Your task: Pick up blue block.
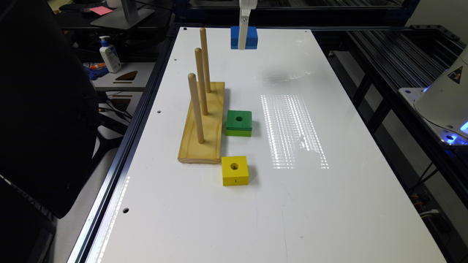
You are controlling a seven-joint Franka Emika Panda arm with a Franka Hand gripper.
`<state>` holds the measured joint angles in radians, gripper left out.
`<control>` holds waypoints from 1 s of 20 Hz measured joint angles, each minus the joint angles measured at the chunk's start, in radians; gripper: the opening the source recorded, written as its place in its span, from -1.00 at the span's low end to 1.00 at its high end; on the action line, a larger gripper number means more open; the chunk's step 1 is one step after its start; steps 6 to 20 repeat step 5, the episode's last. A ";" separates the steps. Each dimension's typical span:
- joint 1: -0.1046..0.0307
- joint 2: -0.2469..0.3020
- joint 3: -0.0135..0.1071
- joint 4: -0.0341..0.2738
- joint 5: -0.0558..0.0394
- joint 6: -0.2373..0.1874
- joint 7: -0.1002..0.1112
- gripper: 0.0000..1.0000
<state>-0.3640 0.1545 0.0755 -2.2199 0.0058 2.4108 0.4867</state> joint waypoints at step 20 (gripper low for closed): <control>0.000 -0.069 0.000 -0.001 0.0000 -0.068 0.000 -1.00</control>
